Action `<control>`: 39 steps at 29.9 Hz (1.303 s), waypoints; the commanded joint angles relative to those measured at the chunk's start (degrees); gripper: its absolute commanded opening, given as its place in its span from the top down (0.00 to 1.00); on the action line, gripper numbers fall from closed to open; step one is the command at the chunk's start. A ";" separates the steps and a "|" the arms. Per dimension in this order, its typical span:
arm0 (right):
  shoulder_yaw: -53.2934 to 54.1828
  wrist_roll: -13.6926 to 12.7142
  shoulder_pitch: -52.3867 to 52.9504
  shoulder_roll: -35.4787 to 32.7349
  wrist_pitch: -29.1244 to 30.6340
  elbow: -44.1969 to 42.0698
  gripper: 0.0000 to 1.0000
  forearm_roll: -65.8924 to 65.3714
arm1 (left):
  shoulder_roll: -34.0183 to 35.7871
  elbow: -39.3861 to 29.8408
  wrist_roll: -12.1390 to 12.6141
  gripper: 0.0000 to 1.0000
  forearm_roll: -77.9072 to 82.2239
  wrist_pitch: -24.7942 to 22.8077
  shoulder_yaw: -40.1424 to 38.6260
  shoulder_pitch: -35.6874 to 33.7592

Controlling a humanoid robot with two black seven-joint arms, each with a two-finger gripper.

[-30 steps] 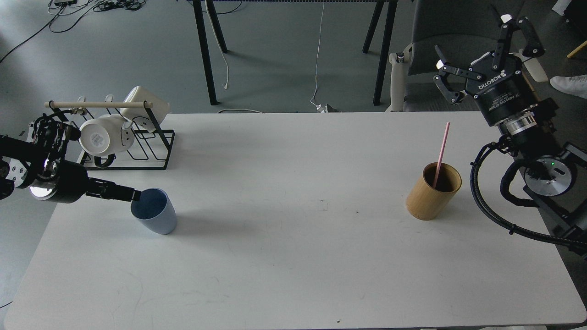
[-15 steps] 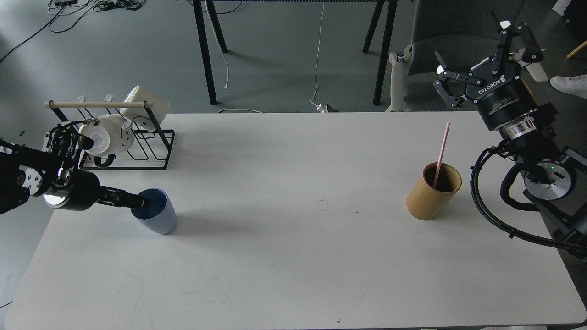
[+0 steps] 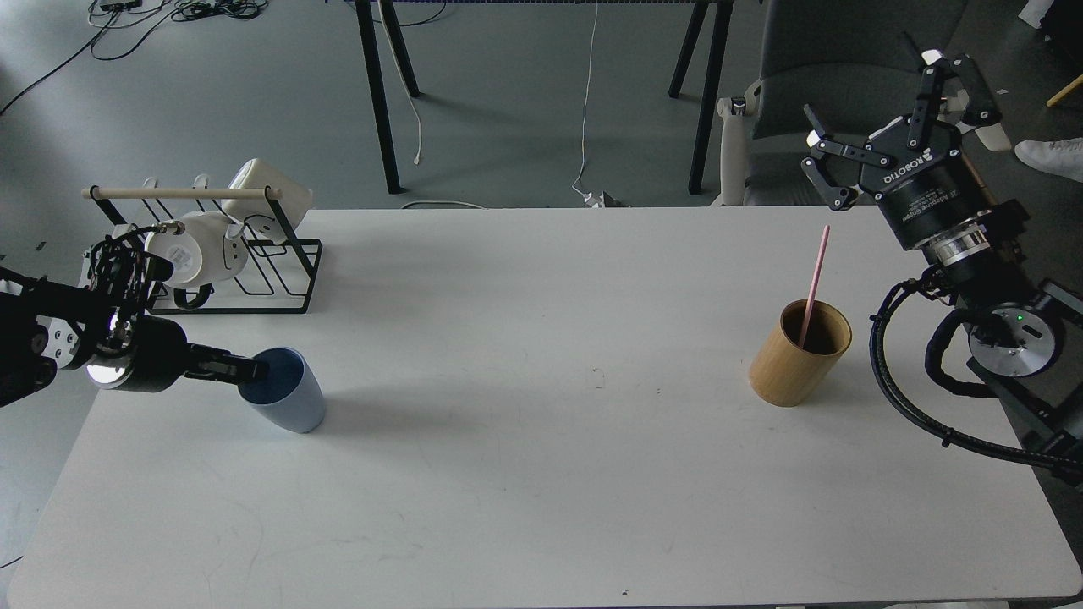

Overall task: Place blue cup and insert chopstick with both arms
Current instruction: 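Grasp the blue cup rim with the left gripper, then carry the blue cup farther from the robot and set it down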

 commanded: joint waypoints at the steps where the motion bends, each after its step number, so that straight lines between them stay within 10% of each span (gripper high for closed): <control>1: 0.00 0.00 -0.08 -0.21 0.00 -0.01 0.04 0.00 | 0.21 -0.25 0.00 0.99 0.01 -0.04 -1.49 -0.17; 12: 4.82 0.00 -0.17 -1.35 0.00 -0.97 0.04 0.00 | -4.86 -4.30 0.00 0.99 -1.92 -5.74 -6.68 -8.42; 24: 8.87 0.00 -1.40 -1.61 0.00 -2.20 0.04 0.27 | -37.92 20.66 0.00 0.98 -4.12 -7.77 7.55 -15.73; 39: 8.70 0.00 -2.11 -0.73 0.00 -2.64 0.04 0.18 | -43.03 22.16 0.00 0.97 -4.12 -7.33 9.66 -13.36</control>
